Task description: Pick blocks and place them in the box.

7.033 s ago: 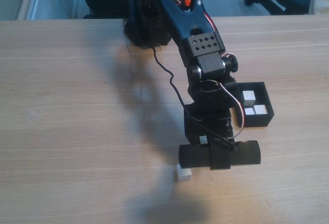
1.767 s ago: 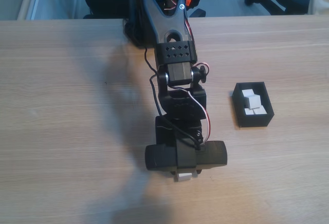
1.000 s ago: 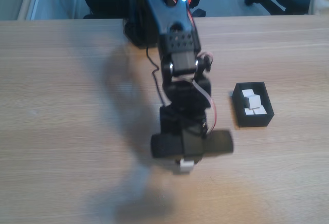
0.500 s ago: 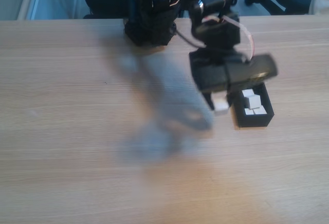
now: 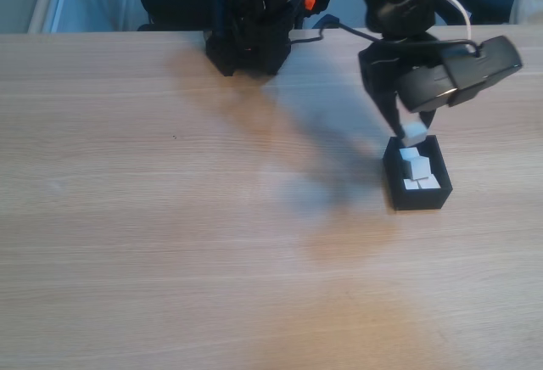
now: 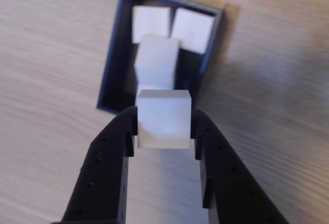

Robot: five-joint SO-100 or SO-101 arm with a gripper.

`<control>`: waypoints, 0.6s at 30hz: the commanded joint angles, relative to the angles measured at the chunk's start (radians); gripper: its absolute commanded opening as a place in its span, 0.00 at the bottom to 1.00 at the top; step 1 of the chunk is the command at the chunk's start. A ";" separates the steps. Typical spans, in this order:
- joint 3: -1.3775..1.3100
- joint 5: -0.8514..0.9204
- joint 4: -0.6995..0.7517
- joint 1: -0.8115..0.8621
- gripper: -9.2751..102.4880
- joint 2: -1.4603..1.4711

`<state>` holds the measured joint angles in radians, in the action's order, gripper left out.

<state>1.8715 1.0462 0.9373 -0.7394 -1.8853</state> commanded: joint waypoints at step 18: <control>-0.117 -0.081 0.017 -0.028 0.23 0.061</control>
<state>1.8101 0.9679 0.9495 -0.7808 -1.8193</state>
